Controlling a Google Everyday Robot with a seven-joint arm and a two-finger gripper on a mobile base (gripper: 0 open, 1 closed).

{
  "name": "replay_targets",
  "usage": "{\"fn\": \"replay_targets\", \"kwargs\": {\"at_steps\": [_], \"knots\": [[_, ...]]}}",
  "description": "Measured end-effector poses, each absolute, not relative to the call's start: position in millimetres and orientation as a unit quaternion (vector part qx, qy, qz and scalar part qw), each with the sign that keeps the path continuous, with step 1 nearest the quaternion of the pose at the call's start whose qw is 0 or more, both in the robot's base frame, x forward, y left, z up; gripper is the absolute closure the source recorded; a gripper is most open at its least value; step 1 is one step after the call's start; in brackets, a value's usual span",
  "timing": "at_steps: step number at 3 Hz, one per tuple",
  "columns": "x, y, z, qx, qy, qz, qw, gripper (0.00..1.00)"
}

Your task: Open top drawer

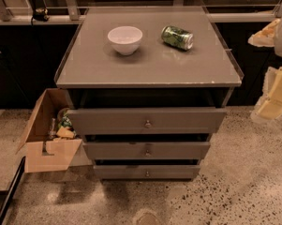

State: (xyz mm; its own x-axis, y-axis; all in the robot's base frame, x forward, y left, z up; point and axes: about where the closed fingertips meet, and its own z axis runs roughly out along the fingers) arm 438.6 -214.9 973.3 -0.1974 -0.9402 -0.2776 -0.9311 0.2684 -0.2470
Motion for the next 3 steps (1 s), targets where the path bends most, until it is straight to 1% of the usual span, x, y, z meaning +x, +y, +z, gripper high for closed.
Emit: {"fn": "replay_targets", "kwargs": {"at_steps": [1,2,3], "knots": [[438,-213,960,-0.610,0.749,0.038,0.256,0.00],[432,-207,951,-0.605,0.728,0.064,0.316,0.00],[429,-201,934,-0.587,0.727,0.066,0.350,0.00]]}}
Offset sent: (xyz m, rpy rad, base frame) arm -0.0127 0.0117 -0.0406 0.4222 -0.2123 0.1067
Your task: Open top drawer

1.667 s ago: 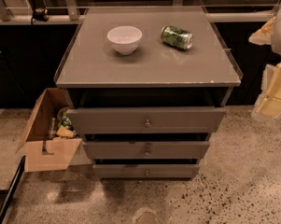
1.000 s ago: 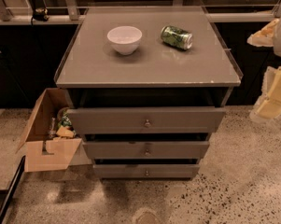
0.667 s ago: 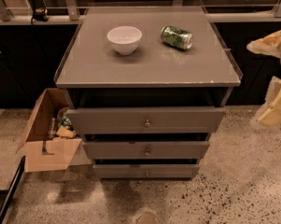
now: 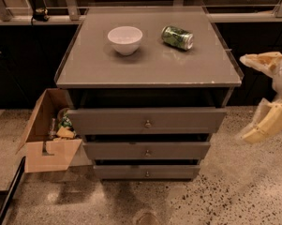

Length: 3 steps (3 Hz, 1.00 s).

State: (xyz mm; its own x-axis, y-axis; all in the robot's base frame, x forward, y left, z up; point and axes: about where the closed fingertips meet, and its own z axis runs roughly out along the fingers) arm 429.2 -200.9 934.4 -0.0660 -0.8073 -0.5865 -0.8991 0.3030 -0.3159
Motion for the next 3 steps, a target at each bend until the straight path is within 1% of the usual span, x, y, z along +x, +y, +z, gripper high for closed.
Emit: {"fn": "replay_targets", "kwargs": {"at_steps": [1,3], "knots": [[429,-201,934,-0.587,0.727,0.066,0.350,0.00],[432,-193,894,-0.569,0.730,0.062,0.374,0.00]]}}
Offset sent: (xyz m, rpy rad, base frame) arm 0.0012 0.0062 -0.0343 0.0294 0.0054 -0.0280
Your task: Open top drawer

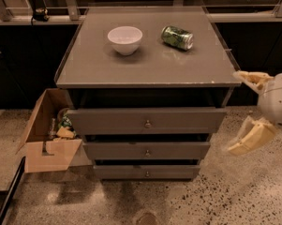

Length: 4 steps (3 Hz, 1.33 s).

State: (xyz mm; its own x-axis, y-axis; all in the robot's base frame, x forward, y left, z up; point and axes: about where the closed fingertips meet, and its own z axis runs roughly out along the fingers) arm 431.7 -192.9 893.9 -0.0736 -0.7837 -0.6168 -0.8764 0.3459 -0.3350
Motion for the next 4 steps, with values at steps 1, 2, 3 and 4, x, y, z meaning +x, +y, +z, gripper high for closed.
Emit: {"fn": "replay_targets", "kwargs": {"at_steps": [1,2,3,4], "knots": [[444,-187,861,-0.557,0.732,0.044,0.390,0.00],[456,-181,840,-0.556,0.731,0.044,0.394,0.00],[458,-181,840,-0.555,0.731,0.042,0.396,0.18],[458,-181,840,-0.555,0.731,0.042,0.396,0.41]]}}
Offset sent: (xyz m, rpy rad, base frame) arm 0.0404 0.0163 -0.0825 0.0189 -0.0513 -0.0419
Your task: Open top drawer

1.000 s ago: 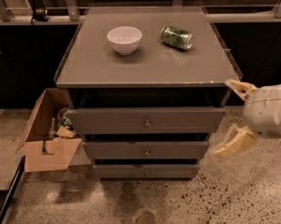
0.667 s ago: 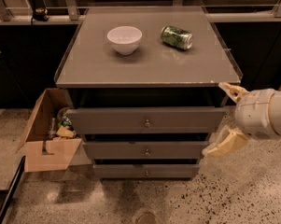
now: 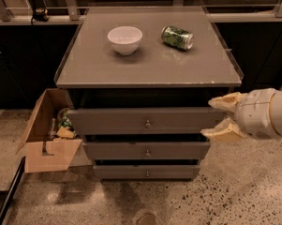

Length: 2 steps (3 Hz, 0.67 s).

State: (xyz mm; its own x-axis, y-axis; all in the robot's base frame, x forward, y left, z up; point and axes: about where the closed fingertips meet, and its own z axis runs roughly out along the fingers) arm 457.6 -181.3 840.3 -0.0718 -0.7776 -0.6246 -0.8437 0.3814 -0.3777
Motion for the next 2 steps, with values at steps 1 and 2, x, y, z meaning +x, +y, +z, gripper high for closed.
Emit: {"fn": "replay_targets", "kwargs": {"at_steps": [1,2], "knots": [[457.6,-181.3,840.3,-0.555,0.731,0.042,0.396,0.64],[457.6,-181.3,840.3,-0.555,0.731,0.042,0.396,0.88]]}}
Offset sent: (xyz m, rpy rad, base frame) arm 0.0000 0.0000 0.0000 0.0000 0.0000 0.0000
